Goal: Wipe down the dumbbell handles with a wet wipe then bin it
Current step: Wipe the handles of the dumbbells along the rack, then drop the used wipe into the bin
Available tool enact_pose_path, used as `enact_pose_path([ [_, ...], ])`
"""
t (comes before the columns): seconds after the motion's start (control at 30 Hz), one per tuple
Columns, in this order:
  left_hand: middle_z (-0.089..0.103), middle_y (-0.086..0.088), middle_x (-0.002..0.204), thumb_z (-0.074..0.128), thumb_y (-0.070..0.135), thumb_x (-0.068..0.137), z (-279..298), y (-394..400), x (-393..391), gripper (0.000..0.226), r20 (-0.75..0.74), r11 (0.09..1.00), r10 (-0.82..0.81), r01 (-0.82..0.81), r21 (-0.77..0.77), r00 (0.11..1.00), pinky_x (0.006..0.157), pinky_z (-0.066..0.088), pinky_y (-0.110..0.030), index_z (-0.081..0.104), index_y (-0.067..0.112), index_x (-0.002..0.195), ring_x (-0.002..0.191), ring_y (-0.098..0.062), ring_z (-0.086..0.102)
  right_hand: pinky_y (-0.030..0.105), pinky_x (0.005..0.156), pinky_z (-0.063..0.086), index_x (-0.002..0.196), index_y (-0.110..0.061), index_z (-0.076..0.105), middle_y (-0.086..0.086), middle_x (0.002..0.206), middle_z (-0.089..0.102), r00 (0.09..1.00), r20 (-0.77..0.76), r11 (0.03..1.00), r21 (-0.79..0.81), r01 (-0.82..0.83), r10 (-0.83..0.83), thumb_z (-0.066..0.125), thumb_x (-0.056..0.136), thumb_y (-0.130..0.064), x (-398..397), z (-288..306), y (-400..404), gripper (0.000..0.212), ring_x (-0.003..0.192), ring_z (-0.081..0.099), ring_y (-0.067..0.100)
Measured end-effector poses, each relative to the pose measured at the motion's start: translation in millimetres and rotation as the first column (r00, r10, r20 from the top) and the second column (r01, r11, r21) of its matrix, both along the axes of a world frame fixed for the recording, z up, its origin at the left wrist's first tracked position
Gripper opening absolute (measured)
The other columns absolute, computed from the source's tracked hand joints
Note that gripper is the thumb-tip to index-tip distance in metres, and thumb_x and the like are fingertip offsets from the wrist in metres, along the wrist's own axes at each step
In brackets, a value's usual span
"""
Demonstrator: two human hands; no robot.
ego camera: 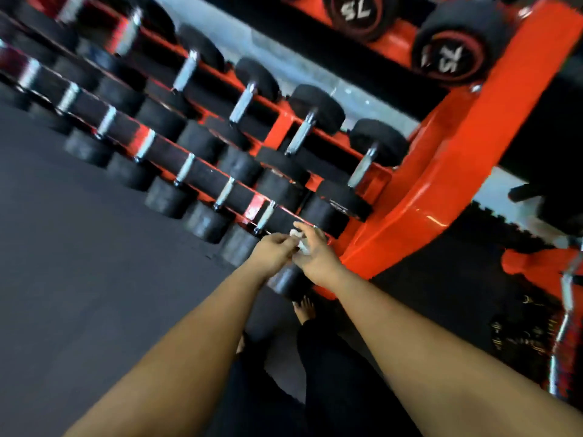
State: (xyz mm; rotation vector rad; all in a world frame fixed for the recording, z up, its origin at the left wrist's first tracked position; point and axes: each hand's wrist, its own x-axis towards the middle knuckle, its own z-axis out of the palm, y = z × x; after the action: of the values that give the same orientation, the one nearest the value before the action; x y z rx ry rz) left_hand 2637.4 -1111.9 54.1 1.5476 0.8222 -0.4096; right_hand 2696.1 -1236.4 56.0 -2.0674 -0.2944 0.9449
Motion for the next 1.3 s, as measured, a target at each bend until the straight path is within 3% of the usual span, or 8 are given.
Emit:
enact_pose_path([
  [0.2,0.076,-0.006,0.084,0.066,0.008,0.088,101,4,1,0.016,0.229,0.995,-0.096,0.086,0.051,0.969,0.071,0.056,-0.031,0.079,0.007,0.098,0.069,-0.012,0.065,0.013,0.098,0.043,0.142,-0.013,0.048,0.004,0.128,0.042,0.977,0.184,0.988,0.124,0.088,-0.11,0.064,0.083,0.009,-9,114,-10,0.065,0.107,0.05,0.007],
  [0.3,0.074,-0.013,0.081,0.066,0.002,0.085,147,0,3,0.012,0.309,0.992,-0.122,0.111,0.055,0.943,0.074,0.054,-0.038,0.076,0.006,0.092,0.072,-0.02,0.063,0.003,0.086,0.041,0.145,-0.013,0.047,0.005,0.134,0.045,0.946,0.21,0.95,0.243,0.195,-0.248,0.068,0.084,0.006,-26,163,-23,0.067,0.104,0.052,-0.005],
  [0.47,0.067,-0.003,0.073,0.059,0.001,0.094,217,-19,1,0.02,0.418,0.971,-0.235,0.232,0.058,0.878,0.066,0.046,-0.03,0.068,0.013,0.08,0.07,-0.018,0.057,0.025,0.065,0.053,0.137,-0.028,0.048,-0.007,0.114,0.063,0.775,-0.067,0.667,0.466,0.581,-0.628,0.065,0.095,-0.012,-67,227,-52,0.048,0.091,0.064,0.008],
  [0.6,0.07,-0.01,0.079,0.057,0.001,0.098,266,-68,-4,0.012,0.444,0.935,-0.337,0.351,0.054,0.83,0.064,0.051,-0.028,0.066,0.0,0.091,0.069,-0.018,0.065,0.026,0.063,0.048,0.112,-0.016,0.067,-0.007,0.083,0.07,0.708,-0.075,0.608,0.454,0.651,-0.702,0.065,0.096,-0.016,-98,265,-107,0.016,0.074,0.064,0.008],
  [0.87,0.074,-0.013,0.082,0.061,0.012,0.102,298,-232,-31,0.005,0.478,0.822,-0.486,0.569,-0.037,0.732,0.057,0.06,-0.038,0.065,0.011,0.098,0.062,-0.021,0.069,0.028,0.071,0.054,0.114,-0.019,0.065,0.003,0.105,0.073,0.472,-0.073,0.392,0.455,0.799,-0.879,0.066,0.095,-0.033,-163,283,-257,0.023,0.084,0.063,0.009],
  [1.03,0.078,-0.013,0.094,0.065,0.023,0.101,299,-352,-68,0.014,0.461,0.64,-0.682,0.768,-0.001,0.568,0.081,0.062,-0.057,0.07,0.012,0.107,0.085,-0.032,0.076,0.027,0.064,0.05,0.108,-0.015,0.067,0.007,0.093,0.076,0.31,-0.019,0.265,0.47,0.842,-0.951,0.07,0.092,-0.019,-216,282,-355,0.017,0.076,0.066,0.012],
  [1.17,0.078,-0.008,0.104,0.063,0.024,0.102,303,-434,-106,0.017,0.414,0.396,-0.827,0.917,-0.047,0.379,0.084,0.063,-0.05,0.07,0.019,0.117,0.096,-0.026,0.076,0.034,0.064,0.056,0.108,-0.018,0.065,0.015,0.095,0.072,0.063,0.01,0.059,0.481,0.875,-0.998,0.067,0.091,-0.016,-269,274,-428,0.017,0.079,0.072,0.022],
  [1.3,0.079,-0.003,0.093,0.065,0.011,0.099,298,-502,-137,0.019,0.38,0.161,-0.917,0.984,0.077,0.12,0.07,0.063,-0.037,0.071,0.015,0.117,0.074,-0.016,0.074,0.034,0.058,0.059,0.106,-0.014,0.064,-0.004,0.083,0.067,-0.179,0.04,-0.135,0.504,0.853,-0.983,0.063,0.091,-0.001,-324,274,-478,0.019,0.075,0.071,0.017],
])
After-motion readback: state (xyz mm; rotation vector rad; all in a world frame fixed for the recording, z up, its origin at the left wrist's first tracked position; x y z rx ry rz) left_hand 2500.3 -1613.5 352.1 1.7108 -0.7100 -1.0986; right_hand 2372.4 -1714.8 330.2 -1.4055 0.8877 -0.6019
